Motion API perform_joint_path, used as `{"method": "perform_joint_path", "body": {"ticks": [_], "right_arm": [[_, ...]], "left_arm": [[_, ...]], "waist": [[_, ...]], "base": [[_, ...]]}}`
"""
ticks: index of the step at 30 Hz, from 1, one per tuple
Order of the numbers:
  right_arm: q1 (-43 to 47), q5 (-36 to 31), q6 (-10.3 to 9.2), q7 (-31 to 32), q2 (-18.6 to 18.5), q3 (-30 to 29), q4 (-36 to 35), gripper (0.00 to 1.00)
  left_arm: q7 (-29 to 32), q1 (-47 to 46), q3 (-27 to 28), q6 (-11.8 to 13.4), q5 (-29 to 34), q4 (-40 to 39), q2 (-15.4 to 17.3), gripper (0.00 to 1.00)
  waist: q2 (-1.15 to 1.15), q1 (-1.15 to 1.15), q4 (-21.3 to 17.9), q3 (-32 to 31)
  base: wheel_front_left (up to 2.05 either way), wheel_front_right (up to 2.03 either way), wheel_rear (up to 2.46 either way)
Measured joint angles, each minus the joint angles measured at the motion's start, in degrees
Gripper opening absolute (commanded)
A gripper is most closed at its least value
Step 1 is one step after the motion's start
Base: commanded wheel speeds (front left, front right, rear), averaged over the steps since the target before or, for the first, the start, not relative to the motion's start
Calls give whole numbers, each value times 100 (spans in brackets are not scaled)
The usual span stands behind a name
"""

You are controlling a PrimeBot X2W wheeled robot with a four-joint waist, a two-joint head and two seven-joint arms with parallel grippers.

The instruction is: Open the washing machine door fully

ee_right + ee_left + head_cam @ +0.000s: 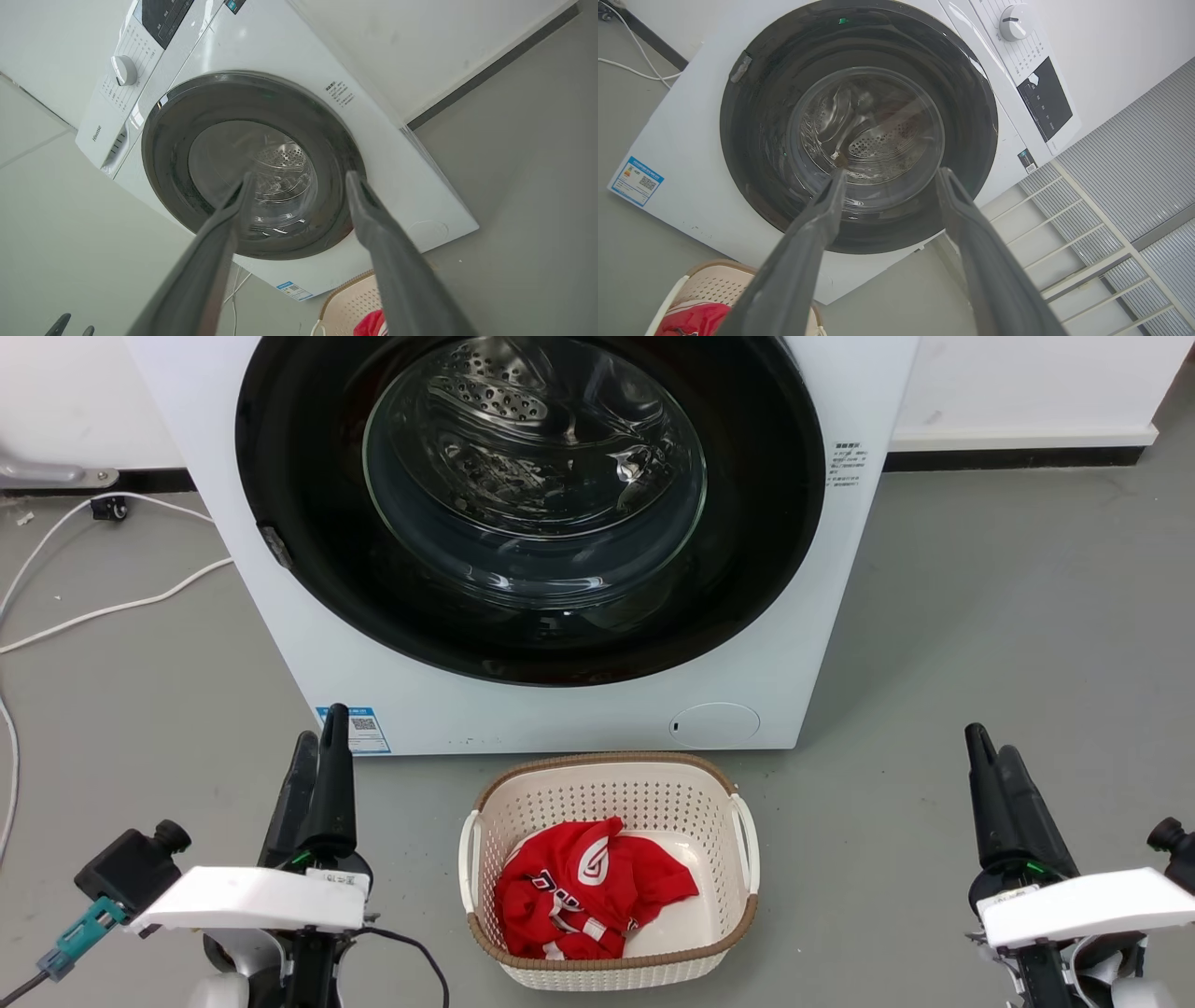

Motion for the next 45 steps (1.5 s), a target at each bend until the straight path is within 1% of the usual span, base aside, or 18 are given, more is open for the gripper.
{"method": "perform_joint_path", "body": {"ticks": [12,22,36,45], "right_arm": [[98,-1154,0,-157,3,9,-98,100],[144,-2103,0,-180,7,99,-274,100],[276,-2987,1,-115,10,122,-465,100],[331,-3446,1,-37,13,55,-526,100]], "left_arm": [[-212,79,-80,8,1427,-13,68,100],[-386,114,-358,215,2317,-41,248,100],[-597,172,-672,575,3169,-37,517,100],[-709,172,-751,742,3575,-122,602,100]], "waist": [[0,0,3,-13],[0,0,16,-22],[0,0,22,-42],[0,0,30,-37]], "base": [[0,0,0],[0,0,0],[0,0,0],[0,0,0]]}}
